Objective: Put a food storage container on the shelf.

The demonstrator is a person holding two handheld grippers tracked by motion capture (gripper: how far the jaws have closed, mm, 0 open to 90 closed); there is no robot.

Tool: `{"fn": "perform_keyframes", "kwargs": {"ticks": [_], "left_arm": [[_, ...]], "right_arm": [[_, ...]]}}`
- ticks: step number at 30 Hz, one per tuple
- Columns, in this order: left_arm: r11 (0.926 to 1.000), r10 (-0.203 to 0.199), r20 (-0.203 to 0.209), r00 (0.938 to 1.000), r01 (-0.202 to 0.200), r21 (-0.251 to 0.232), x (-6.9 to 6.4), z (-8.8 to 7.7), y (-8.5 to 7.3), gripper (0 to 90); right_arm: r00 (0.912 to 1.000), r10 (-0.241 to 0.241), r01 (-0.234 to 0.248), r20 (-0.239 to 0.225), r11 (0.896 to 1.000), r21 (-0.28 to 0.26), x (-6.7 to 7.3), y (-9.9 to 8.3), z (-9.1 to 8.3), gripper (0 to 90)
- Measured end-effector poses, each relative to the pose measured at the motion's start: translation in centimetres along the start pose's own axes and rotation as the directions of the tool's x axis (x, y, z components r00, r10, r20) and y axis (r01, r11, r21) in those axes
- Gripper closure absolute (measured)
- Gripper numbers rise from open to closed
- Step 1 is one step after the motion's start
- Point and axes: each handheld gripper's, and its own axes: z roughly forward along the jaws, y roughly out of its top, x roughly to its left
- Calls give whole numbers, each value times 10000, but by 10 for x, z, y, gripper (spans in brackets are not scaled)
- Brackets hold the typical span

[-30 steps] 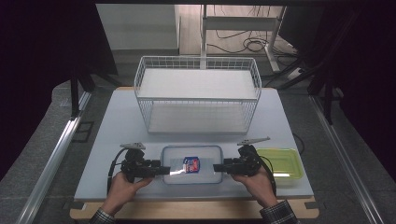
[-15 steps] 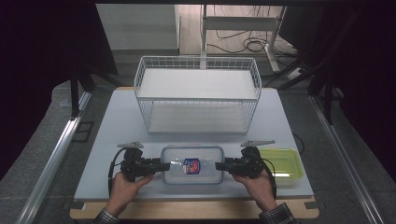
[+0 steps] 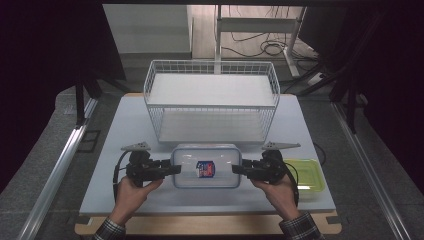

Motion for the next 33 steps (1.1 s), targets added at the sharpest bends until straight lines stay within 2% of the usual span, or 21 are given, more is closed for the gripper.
{"fn": "perform_keyframes", "kwargs": {"ticks": [10, 17, 26, 33], "left_arm": [[9984, 500, -85, 9987, -502, -267, -8, -12, 38, 505], [9965, 552, -14, 9985, -552, -635, -9, -22, 64, 514], [9934, 632, -44, 9980, -633, -957, -8, -30, 90, 515], [9921, 637, -67, 9979, -641, -1080, -5, -36, 112, 515]], "right_arm": [[9994, -356, 357, 38, 9984, -437, 6, 33, -12, 532], [9991, -417, 414, -25, 9964, -740, 7, 57, -18, 532], [9979, -651, 652, 43, 9933, -958, 8, 88, -21, 531], [9980, -631, 633, 56, 9921, -1079, 8, 111, -21, 531]]}}
